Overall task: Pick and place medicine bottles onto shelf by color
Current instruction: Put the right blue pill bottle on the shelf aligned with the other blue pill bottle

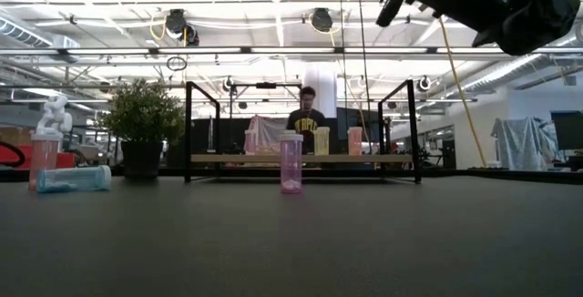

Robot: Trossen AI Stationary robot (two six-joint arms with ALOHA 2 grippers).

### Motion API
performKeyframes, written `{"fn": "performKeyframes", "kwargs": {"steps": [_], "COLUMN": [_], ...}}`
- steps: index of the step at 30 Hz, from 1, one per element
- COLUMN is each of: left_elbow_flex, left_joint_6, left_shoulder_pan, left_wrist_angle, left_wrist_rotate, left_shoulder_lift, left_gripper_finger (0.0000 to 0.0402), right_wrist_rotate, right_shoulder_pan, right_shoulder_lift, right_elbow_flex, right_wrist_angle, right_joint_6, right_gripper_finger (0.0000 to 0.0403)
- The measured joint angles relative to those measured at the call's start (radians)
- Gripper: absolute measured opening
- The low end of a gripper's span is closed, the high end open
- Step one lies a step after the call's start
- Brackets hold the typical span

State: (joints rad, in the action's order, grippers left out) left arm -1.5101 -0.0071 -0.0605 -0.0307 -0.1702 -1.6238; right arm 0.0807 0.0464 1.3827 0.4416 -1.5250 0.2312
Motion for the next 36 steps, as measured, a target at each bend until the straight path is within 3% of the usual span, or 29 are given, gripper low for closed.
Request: {"fn": "performKeyframes", "kwargs": {"steps": [14, 18, 23, 30, 36], "left_elbow_flex": [0.001, 0.0, 0.011, 0.19, 0.453], "left_joint_6": [0.037, 0.071, 0.129, 0.104, 0.192], "left_shoulder_pan": [-0.095, -0.168, -0.269, -0.401, -0.468], "left_wrist_angle": [0.0, -0.032, -0.093, -0.011, 0.363], "left_wrist_rotate": [0.022, 0.023, 0.023, 0.023, 0.025], "left_shoulder_lift": [0.018, 0.023, 0.023, 0.023, 0.012], "left_gripper_finger": [0.0129, 0.0129, 0.0122, 0.0112, 0.0124], "right_wrist_rotate": [-0.244, -0.244, -0.299, -0.456, -0.529], "right_shoulder_pan": [0.001, -0.01, -0.039, -0.024, 0.031], "right_shoulder_lift": [0.001, -0.024, -0.149, -0.423, -0.604], "right_elbow_flex": [-0.015, -0.021, -0.021, -0.021, -0.021], "right_wrist_angle": [0.127, 0.167, 0.292, 0.487, 0.63], "right_joint_6": [-0.086, -0.055, -0.107, -0.351, -0.438], "right_gripper_finger": [0.0253, 0.0266, 0.0267, 0.0267, 0.0267]}}
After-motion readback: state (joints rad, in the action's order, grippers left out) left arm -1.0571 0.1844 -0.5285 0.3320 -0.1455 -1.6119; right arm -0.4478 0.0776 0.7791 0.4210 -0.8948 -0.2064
